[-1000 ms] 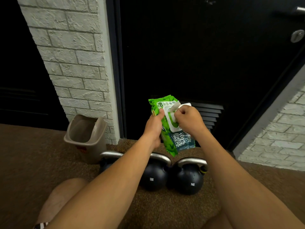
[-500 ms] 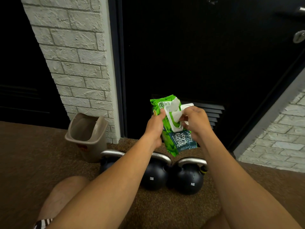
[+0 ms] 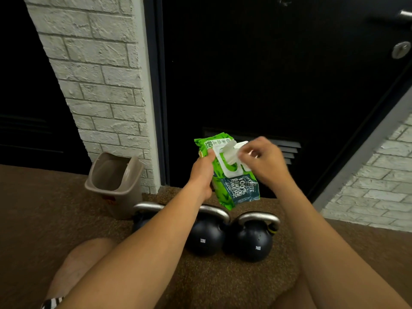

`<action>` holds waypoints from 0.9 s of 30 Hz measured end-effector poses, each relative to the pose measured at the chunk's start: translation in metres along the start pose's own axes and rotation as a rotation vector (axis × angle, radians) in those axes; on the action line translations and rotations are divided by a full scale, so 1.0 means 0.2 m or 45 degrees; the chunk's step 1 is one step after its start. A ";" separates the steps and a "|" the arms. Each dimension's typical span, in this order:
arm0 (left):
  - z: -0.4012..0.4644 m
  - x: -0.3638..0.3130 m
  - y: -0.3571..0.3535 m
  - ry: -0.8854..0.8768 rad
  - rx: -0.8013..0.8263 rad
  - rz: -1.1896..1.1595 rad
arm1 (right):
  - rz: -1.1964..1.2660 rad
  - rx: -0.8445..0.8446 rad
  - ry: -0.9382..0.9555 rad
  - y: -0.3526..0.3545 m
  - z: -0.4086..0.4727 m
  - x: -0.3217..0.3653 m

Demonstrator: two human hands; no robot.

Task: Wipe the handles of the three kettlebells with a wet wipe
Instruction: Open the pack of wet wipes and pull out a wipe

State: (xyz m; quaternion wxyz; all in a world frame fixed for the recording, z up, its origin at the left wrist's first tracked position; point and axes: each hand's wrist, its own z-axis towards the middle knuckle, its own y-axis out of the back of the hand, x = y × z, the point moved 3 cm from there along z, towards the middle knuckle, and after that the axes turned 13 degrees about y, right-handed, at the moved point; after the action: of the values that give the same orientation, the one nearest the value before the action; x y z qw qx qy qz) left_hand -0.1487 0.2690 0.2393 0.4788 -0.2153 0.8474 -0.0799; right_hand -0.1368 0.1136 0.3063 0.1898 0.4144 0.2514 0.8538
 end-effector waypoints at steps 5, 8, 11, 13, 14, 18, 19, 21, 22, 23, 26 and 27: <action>-0.03 -0.01 -0.04 -0.023 0.008 0.087 | -0.453 0.153 0.168 -0.11 -0.01 0.00; -0.03 -0.01 -0.03 -0.019 -0.002 0.138 | -0.612 0.106 0.233 -0.11 0.00 0.01; -0.02 0.00 -0.03 -0.002 -0.022 0.183 | -0.727 0.080 0.309 -0.13 0.00 0.04; -0.02 0.01 -0.03 0.014 -0.030 0.162 | -0.714 0.068 0.325 -0.12 0.01 0.04; -0.02 0.01 -0.02 0.018 -0.028 0.157 | -0.658 0.057 0.308 -0.11 0.01 0.04; -0.01 -0.01 -0.02 0.052 0.006 0.090 | -0.256 -0.120 0.160 -0.06 0.04 0.06; 0.00 -0.01 -0.01 0.061 0.006 0.071 | -0.153 -0.180 0.093 -0.04 0.06 0.06; 0.01 0.00 -0.01 0.077 -0.001 0.046 | 0.033 -0.280 -0.042 0.01 0.10 0.07; 0.02 0.01 -0.01 0.079 0.008 0.034 | 0.108 -0.306 -0.100 0.02 0.12 0.07; 0.03 0.02 -0.01 0.088 0.021 0.019 | 0.171 -0.315 -0.154 0.03 0.13 0.07; 0.03 0.05 -0.02 0.133 0.153 -0.033 | 0.319 -0.264 -0.304 0.02 0.13 0.07; 0.02 0.05 -0.02 0.135 0.207 -0.024 | 0.341 -0.235 -0.326 0.01 0.13 0.07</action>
State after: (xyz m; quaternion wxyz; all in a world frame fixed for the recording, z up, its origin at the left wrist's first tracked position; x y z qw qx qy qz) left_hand -0.1479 0.2607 0.2304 0.4483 -0.1791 0.8602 -0.1643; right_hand -0.1247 0.1271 0.3300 0.1422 0.5300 0.0885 0.8313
